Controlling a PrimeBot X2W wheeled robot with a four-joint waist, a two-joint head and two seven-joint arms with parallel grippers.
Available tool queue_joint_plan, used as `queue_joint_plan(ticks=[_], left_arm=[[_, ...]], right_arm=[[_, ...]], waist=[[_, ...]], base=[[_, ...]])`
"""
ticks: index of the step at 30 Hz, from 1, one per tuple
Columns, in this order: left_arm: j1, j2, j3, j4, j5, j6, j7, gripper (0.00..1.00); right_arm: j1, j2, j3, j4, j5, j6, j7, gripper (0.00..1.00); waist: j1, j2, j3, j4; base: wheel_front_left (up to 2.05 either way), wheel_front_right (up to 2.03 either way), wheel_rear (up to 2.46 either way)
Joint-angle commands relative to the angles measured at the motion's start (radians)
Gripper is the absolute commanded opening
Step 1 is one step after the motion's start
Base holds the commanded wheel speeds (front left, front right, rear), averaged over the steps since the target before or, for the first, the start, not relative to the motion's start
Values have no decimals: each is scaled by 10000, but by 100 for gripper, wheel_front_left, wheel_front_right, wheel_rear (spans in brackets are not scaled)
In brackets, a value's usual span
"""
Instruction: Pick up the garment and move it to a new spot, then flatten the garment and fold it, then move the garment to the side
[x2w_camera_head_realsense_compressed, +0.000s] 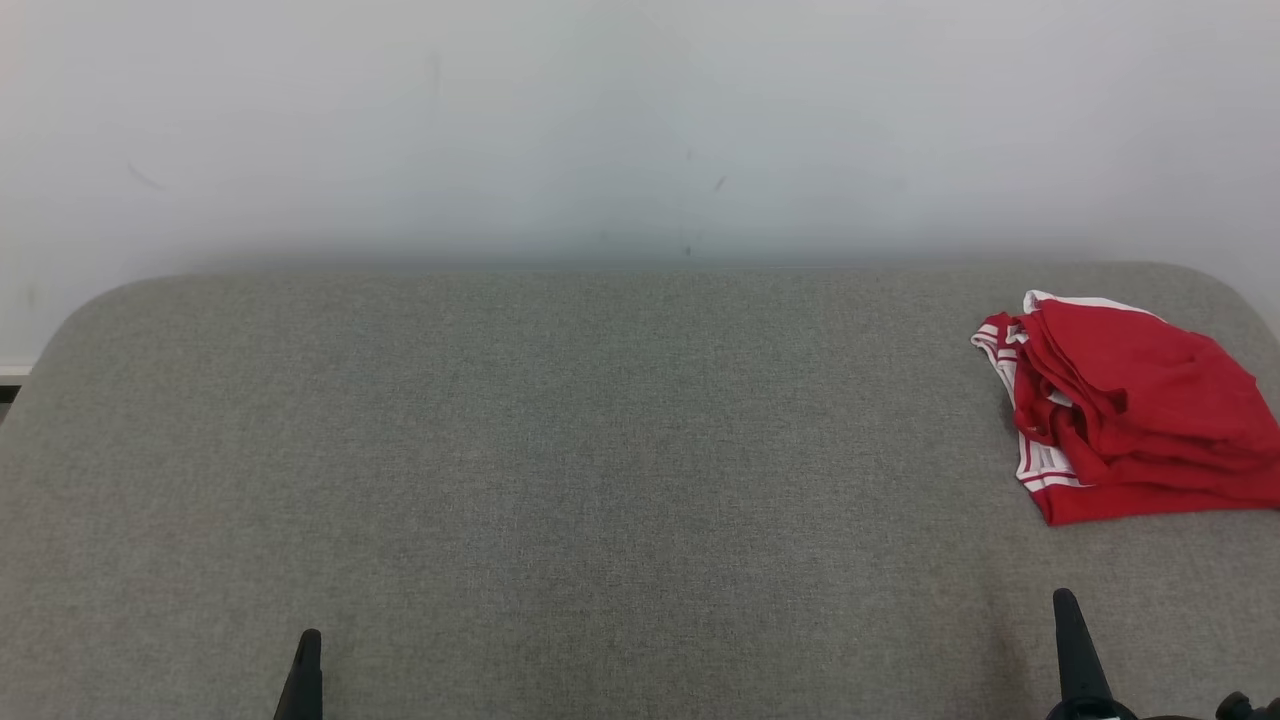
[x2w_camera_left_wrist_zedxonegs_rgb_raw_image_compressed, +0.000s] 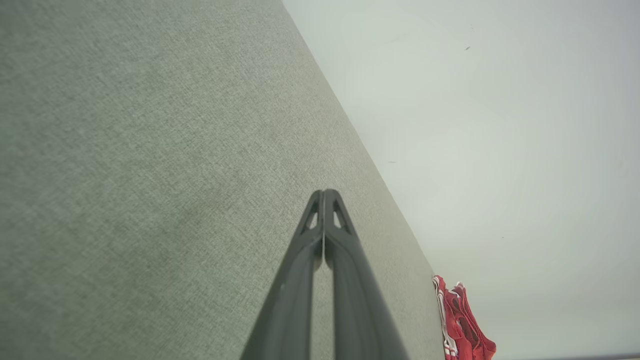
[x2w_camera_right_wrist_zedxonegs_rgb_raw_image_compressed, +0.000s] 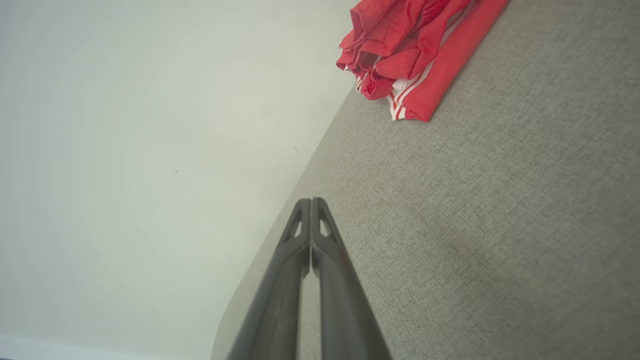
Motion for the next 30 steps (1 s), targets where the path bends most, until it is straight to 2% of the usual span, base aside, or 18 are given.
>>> queue_joint_plan(ticks=[1, 30], left_arm=[[-205, 40, 65, -87, -370, -35, 81, 0], [-628, 50, 380, -138, -3245, -189, 907, 0]], right_arm=[[-225, -66, -4, -144, 337, 7, 75, 0], [-464, -83, -17, -286, 3237, 9, 651, 0]], waist=[[0, 0, 2, -4], [-1, 0, 37, -74]], base=[[0, 0, 0], [0, 0, 0]])
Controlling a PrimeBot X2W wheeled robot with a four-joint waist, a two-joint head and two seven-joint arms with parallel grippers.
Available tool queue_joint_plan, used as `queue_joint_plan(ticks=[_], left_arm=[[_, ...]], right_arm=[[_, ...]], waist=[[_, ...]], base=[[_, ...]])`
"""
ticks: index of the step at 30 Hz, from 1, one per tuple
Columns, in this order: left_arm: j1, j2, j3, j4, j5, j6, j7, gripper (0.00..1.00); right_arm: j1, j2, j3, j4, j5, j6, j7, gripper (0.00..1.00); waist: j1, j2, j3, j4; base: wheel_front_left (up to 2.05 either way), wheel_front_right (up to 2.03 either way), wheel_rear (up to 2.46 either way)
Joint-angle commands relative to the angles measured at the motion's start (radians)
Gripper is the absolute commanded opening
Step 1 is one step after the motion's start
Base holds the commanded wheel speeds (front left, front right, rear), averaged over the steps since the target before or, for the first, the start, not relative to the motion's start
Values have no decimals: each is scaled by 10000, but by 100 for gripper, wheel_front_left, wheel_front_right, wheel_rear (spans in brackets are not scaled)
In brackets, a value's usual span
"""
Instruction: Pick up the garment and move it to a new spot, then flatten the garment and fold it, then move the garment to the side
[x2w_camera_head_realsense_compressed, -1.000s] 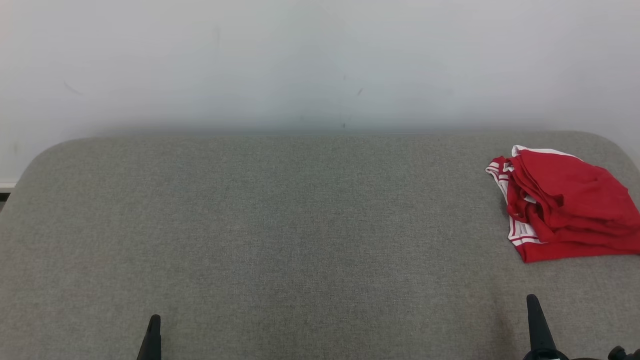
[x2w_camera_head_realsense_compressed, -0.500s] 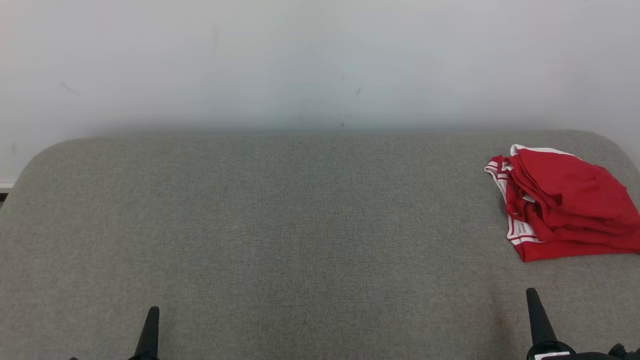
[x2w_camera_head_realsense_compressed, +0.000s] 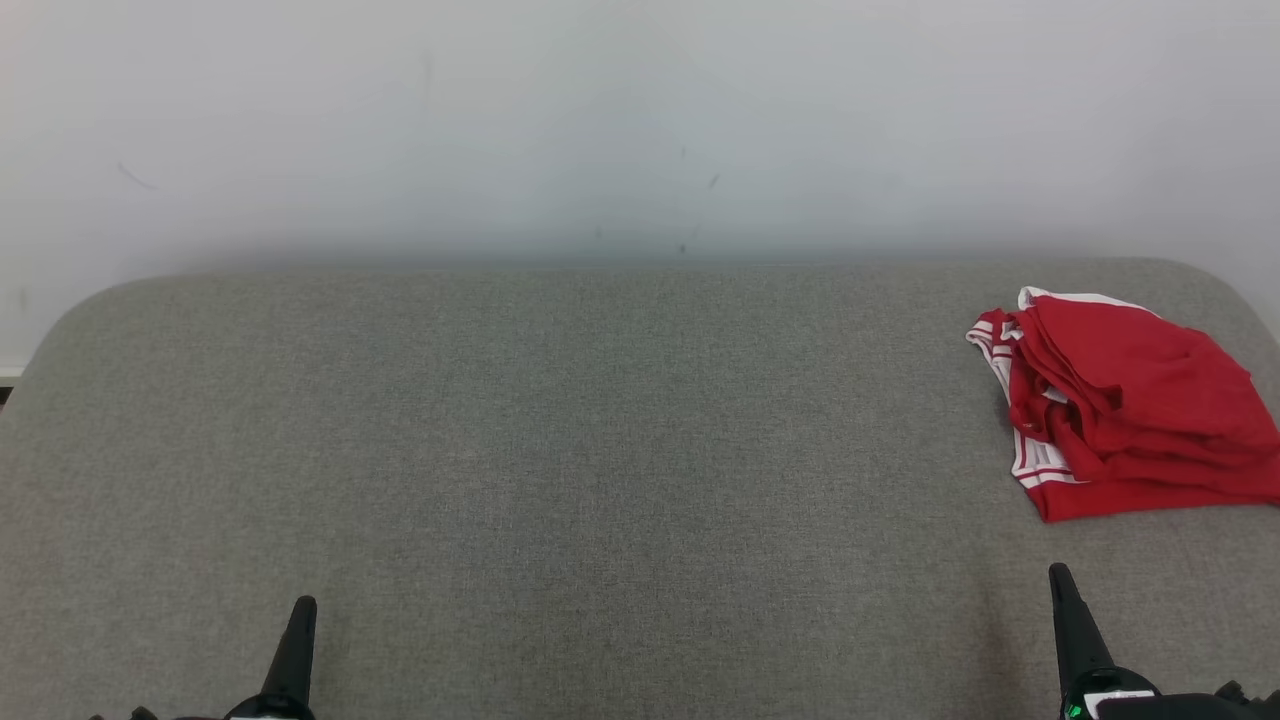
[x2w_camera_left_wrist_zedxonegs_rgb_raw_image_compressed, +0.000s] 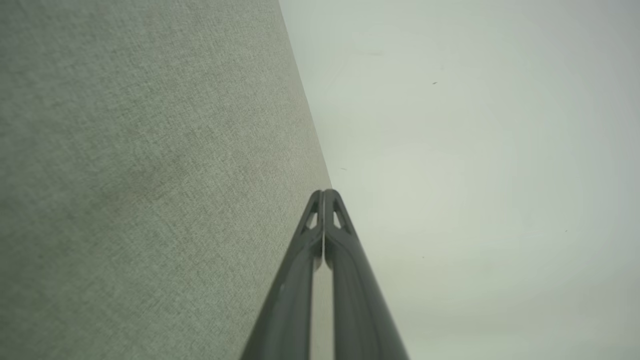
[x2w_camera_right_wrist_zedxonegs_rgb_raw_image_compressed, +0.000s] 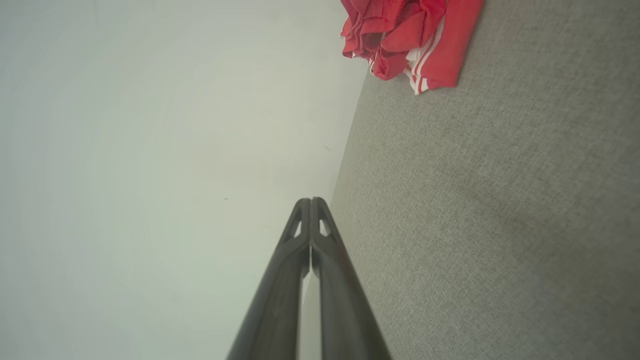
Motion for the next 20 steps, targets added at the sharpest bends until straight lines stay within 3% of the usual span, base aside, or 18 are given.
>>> queue_joint_plan(ticks=[1, 20], left_arm=[[-216, 44, 51, -72, -263, -90, 56, 0], [-439, 49, 217, -98, -1786, -156, 512, 0]], right_arm=[[-123, -48, -11, -74, 232, 9, 57, 0], [-239, -46, -30, -162, 1777, 10, 373, 0]], waist=[[-1, 0, 1, -2], [-1, 0, 24, -49]], base=[[0, 0, 0], [0, 0, 0]])
